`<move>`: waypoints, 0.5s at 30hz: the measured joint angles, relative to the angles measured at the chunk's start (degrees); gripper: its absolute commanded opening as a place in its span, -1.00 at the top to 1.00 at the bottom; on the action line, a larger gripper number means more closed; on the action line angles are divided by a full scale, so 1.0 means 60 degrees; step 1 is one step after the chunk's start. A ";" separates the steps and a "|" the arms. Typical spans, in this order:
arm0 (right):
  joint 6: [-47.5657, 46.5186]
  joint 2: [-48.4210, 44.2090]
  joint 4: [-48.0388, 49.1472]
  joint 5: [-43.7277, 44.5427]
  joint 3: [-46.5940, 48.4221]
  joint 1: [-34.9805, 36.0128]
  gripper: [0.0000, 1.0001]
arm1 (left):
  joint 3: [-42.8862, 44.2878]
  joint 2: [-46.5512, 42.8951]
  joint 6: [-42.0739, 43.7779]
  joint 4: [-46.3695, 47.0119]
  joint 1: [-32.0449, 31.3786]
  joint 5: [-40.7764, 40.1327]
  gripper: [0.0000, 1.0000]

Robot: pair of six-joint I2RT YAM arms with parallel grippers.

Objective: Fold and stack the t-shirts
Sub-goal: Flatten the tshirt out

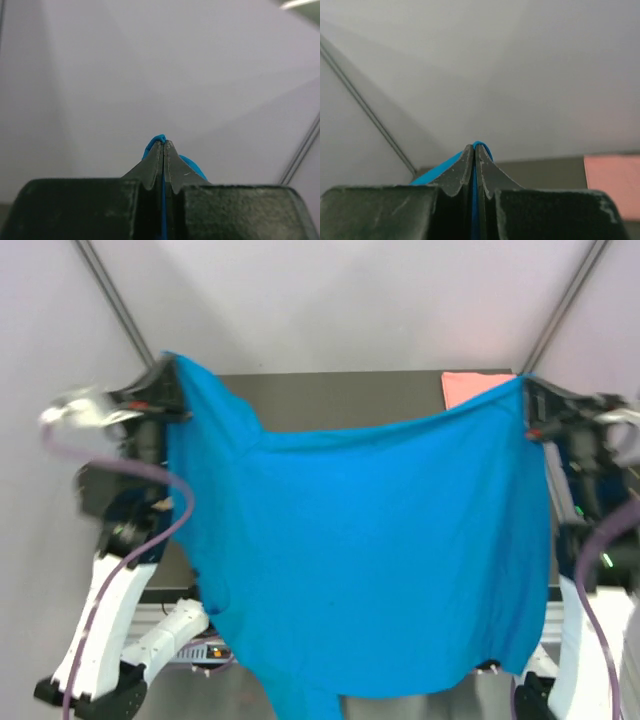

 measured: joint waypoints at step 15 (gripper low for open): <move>0.0189 0.7512 0.6812 -0.0302 -0.6710 -0.0058 1.00 | -0.4022 0.7570 0.0313 0.3643 0.0040 -0.1322 1.00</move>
